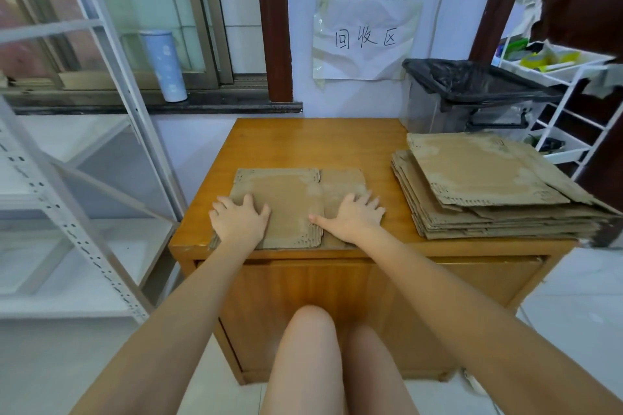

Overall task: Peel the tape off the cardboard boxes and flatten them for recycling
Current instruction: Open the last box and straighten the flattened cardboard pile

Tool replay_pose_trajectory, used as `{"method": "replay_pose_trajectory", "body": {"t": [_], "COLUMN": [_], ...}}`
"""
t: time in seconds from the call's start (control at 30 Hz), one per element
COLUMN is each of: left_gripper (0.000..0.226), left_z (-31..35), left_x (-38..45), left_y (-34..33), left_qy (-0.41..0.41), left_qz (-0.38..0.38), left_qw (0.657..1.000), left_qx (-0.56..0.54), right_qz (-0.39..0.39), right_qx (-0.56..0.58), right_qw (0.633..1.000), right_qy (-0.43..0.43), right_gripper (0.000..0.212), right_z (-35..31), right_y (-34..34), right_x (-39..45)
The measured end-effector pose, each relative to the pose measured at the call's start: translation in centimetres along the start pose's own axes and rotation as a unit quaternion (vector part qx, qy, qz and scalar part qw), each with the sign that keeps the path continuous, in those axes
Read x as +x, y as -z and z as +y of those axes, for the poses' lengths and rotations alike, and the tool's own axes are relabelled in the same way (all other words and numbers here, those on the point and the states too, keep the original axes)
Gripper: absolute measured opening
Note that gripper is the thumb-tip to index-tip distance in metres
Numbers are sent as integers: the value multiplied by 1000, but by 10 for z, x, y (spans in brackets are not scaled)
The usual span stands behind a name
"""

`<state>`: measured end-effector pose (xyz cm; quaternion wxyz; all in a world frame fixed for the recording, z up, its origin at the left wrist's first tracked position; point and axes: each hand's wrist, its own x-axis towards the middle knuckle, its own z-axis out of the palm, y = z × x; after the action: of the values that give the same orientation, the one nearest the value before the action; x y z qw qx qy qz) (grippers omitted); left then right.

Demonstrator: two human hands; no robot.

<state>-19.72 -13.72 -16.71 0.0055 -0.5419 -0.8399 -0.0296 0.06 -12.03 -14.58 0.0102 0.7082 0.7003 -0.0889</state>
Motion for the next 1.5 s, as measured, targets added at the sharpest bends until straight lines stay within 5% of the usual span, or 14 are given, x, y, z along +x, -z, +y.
{"method": "replay_pose_trajectory", "body": {"t": [0.3, 0.63, 0.93, 1.27, 1.5], "left_gripper": [60, 83, 87, 84, 82], "left_z": [-4, 0, 111, 269, 311], "left_x": [-22, -18, -39, -87, -86], "left_y": [10, 62, 130, 125, 103], "left_qy": [-10, -1, -95, -201, -213], "left_qz": [36, 49, 73, -9, -22], "left_qw": [999, 968, 968, 963, 967], "left_qx": [-18, -247, -219, -182, -135], "right_qz": [23, 135, 213, 138, 84], "right_qx": [25, -19, 1, -16, 11], "right_qw": [999, 990, 974, 977, 983], "right_qy": [-40, -27, -76, -165, -162], "right_gripper": [110, 92, 98, 104, 113], "right_z": [4, 8, 97, 260, 311], "right_y": [9, 70, 161, 187, 167], "right_x": [-15, -36, -37, -29, -2]}}
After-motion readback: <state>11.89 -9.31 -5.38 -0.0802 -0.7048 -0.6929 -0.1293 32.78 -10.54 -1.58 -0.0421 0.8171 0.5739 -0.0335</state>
